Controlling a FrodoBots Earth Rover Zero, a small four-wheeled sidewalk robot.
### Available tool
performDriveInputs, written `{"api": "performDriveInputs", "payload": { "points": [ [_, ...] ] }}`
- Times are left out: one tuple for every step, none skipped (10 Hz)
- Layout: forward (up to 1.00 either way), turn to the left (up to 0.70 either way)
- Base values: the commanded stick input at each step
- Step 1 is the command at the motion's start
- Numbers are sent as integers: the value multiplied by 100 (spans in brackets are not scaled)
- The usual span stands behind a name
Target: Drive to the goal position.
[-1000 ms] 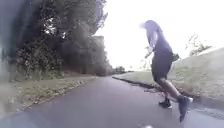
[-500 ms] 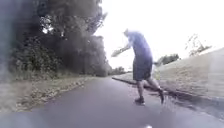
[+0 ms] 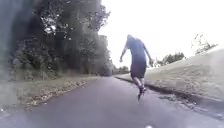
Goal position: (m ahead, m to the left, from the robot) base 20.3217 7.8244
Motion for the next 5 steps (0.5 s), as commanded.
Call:
{"api": "performDriveInputs", "payload": {
  "points": [
    [100, 40],
    [100, 40],
    [100, 40],
    [100, 40],
    [100, 20]
  ]
}}
